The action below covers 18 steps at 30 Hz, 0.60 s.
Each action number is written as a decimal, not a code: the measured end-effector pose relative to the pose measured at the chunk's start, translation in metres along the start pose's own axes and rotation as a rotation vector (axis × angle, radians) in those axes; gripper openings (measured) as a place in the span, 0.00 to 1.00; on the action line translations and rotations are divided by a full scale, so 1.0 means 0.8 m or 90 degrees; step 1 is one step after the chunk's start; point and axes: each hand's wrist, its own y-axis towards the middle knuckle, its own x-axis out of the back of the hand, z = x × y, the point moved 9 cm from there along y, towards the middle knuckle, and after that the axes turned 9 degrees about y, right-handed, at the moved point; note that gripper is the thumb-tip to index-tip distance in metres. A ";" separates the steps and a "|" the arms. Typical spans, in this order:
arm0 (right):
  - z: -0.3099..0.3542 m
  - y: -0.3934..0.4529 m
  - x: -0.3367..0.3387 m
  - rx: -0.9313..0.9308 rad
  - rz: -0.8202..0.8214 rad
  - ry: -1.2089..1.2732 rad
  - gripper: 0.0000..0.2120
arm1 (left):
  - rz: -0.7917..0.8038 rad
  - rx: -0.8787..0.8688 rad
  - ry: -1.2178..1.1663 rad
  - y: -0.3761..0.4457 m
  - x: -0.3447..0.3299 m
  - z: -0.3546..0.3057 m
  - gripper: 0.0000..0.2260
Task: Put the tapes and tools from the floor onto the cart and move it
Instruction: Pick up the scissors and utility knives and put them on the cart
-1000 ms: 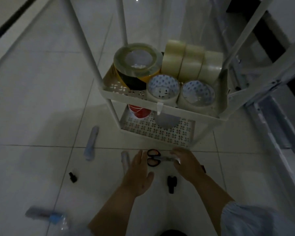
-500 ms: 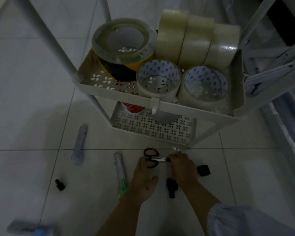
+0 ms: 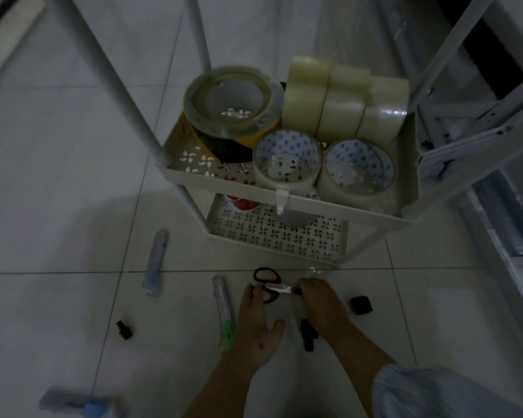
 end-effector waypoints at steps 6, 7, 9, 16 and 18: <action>0.091 -0.025 0.081 0.115 -0.174 -0.015 0.13 | -0.050 -0.017 -0.010 -0.045 0.063 -0.023 0.33; 0.109 -0.031 0.095 0.139 -0.201 -0.019 0.10 | -0.061 -0.030 -0.005 -0.052 0.077 -0.030 0.33; 0.143 -0.047 0.121 0.178 -0.249 -0.034 0.05 | -0.088 -0.069 -0.001 -0.071 0.107 -0.051 0.34; 0.233 -0.091 0.221 0.201 -0.355 -0.056 0.13 | -0.273 -0.271 0.033 -0.164 0.213 -0.136 0.28; 0.264 -0.102 0.248 0.218 -0.348 -0.123 0.20 | -0.325 -0.310 0.042 -0.188 0.242 -0.155 0.29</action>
